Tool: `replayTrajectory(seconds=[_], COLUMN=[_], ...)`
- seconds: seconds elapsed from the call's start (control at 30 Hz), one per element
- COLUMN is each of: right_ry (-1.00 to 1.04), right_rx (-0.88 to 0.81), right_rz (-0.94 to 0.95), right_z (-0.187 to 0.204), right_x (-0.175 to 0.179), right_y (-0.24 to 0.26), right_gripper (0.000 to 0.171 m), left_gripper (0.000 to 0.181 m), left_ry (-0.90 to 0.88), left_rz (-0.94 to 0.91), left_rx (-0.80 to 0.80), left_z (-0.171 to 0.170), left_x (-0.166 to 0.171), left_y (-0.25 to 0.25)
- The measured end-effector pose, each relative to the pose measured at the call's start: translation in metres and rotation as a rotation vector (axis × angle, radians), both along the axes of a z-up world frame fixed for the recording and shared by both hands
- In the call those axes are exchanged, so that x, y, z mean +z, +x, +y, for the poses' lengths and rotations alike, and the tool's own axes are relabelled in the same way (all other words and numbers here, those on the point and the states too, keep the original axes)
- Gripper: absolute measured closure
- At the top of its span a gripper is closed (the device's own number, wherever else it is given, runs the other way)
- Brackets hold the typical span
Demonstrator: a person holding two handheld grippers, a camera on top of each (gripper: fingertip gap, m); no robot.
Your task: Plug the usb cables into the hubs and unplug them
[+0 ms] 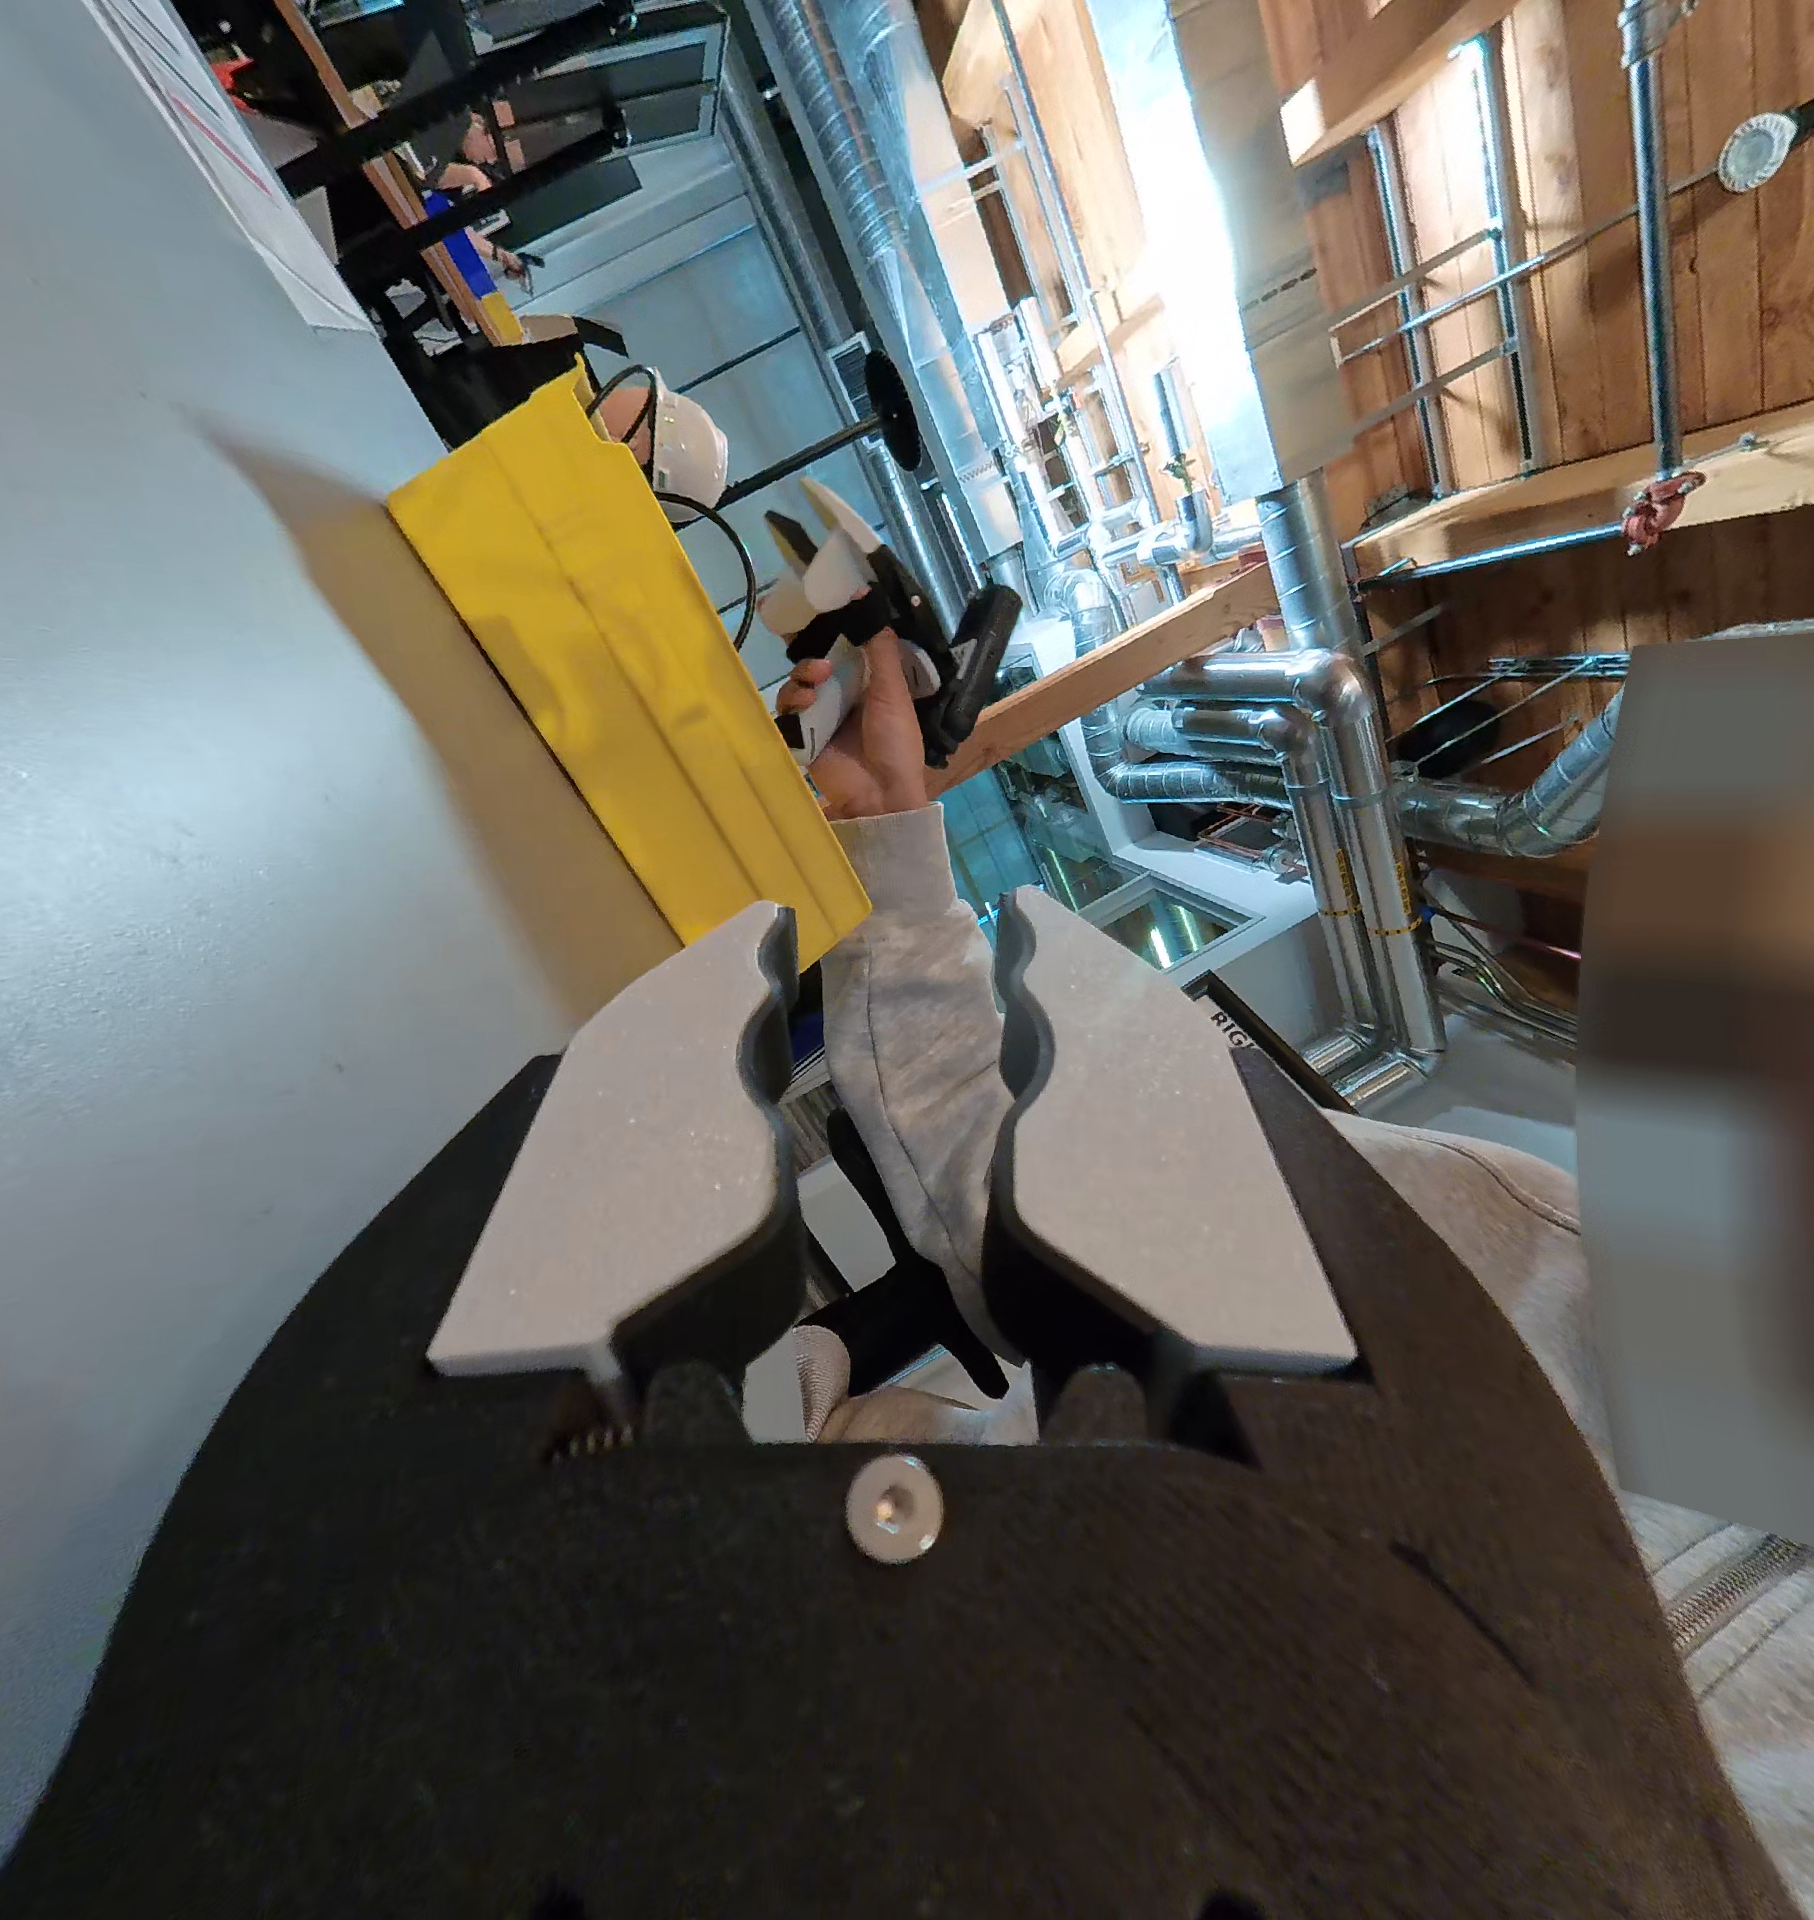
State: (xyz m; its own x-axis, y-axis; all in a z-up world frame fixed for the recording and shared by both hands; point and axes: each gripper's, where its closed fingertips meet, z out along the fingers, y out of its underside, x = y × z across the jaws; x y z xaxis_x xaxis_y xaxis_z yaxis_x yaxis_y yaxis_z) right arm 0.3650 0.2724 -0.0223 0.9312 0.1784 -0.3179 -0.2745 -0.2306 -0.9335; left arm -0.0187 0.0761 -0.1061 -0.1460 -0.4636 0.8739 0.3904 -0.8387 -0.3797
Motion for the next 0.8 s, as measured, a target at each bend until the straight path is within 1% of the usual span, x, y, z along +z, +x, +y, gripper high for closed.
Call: replayTrajectory(seconds=[0.1,0.17,0.23,0.27,0.33,0.43,0.5,0.57,0.67,0.73,0.8], right_ry=[0.143,0.229,0.289,0.334,0.404,0.422,0.411,0.362,0.314,0.245,0.139], right_rx=[0.019,0.028,0.075,0.111,0.132,0.025,-0.081,-0.196,-0.317,-0.348,-0.366], right_rz=[0.033,0.013,-0.006,-0.029,-0.161,-0.366,-0.366,-0.285,-0.211,-0.18,-0.144], right_z=[-0.019,-0.043,-0.074,-0.091,-0.119,-0.141,-0.145,-0.143,-0.143,-0.144,-0.144], right_x=[0.029,0.04,0.043,0.047,0.047,0.032,0.02,0.008,-0.008,-0.024,-0.047], right_y=[-0.007,-0.017,-0.037,-0.049,-0.062,-0.046,-0.016,0.022,0.071,0.092,0.107], right_gripper=[0.126,0.133,0.142,0.145,0.15,0.166,0.169,0.157,0.142,0.134,0.12], left_gripper=[0.144,0.144,0.144,0.144,0.144,0.144,0.144,0.144,0.146,0.147,0.147], left_ry=[0.003,0.008,0.018,0.024,0.032,0.052,0.076,0.106,0.158,0.179,0.2], left_rz=[0.004,0.013,0.028,0.034,0.045,0.066,0.098,0.127,0.151,0.172,0.178], left_rx=[0.001,0.007,0.009,0.007,0.002,-0.016,-0.02,-0.009,0.013,0.016,0.014], left_z=[-0.001,-0.001,-0.001,-0.002,-0.003,-0.007,-0.009,-0.009,-0.003,0.0,0.002], left_x=[0.0,0.0,-0.001,-0.001,-0.001,-0.002,-0.003,-0.002,0.003,0.003,0.005], left_y=[0.0,0.0,0.001,0.001,0.004,0.009,0.013,0.016,0.023,0.029,0.036])
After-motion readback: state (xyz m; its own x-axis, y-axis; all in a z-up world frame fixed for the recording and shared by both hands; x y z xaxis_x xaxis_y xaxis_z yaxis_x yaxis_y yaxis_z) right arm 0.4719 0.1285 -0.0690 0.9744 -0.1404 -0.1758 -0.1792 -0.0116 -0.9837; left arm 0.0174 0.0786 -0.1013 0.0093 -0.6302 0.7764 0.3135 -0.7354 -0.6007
